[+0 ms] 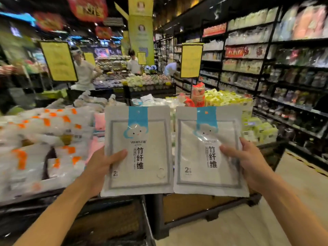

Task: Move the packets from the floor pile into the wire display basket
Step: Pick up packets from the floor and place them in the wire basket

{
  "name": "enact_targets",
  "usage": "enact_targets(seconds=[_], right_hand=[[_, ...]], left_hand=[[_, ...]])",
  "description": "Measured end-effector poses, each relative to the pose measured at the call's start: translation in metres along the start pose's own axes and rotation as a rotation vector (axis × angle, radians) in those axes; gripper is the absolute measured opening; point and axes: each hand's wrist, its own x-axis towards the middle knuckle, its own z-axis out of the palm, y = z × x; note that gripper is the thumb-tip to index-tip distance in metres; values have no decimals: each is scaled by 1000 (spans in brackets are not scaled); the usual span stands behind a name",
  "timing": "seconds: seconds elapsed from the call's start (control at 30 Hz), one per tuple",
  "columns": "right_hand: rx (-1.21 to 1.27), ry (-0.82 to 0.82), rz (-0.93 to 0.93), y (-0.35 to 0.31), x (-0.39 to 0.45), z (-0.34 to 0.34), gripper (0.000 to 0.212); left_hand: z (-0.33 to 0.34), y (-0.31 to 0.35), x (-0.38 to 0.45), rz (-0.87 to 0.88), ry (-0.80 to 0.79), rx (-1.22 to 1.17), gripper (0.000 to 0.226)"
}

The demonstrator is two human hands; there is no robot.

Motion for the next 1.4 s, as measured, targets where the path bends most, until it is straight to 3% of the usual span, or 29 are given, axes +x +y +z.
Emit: enact_targets(seconds=[0.17, 0.23, 0.3, 0.37, 0.53, 0.7, 0.87, 0.9, 1.0, 1.03, 1.23, 1.4], right_hand=[[27, -171, 29, 23, 5, 60, 42], [19, -243, 33, 33, 4, 86, 45], [12, -304, 40, 43, 3, 112, 61], [9, -353, 61, 52, 2, 137, 75], [-51, -448, 89, 81, -1, 200, 112], [-70, -438, 157, 125, 5, 262, 51], [-117, -397, 272, 184, 11, 315, 43], [-121, -394, 292, 196, 12, 325, 51], [-151, -382, 354, 236, 16, 350, 102], [-166, -374, 376, 250, 17, 357, 105], [-271, -295, 517, 320, 17, 380, 36], [-387, -247, 635, 380, 24, 377, 32]], left_hand=[[-56, 11, -63, -5, 148, -9, 71], [-80, 12, -85, 2, 213, 4, 83], [-105, 12, -104, -2, 278, 17, 96], [-129, 10, -120, 0, 344, 21, 95], [-192, -8, -142, -53, 461, 23, 51], [-264, -40, -140, -118, 551, 27, 37], [-341, -87, -129, -271, 594, -19, 40], [-356, -96, -126, -302, 599, -31, 40], [-391, -120, -118, -382, 607, -35, 37], [-401, -128, -115, -402, 611, -28, 34], [-439, -179, -100, -514, 645, -11, 26], [-452, -233, -95, -643, 656, -41, 31]])
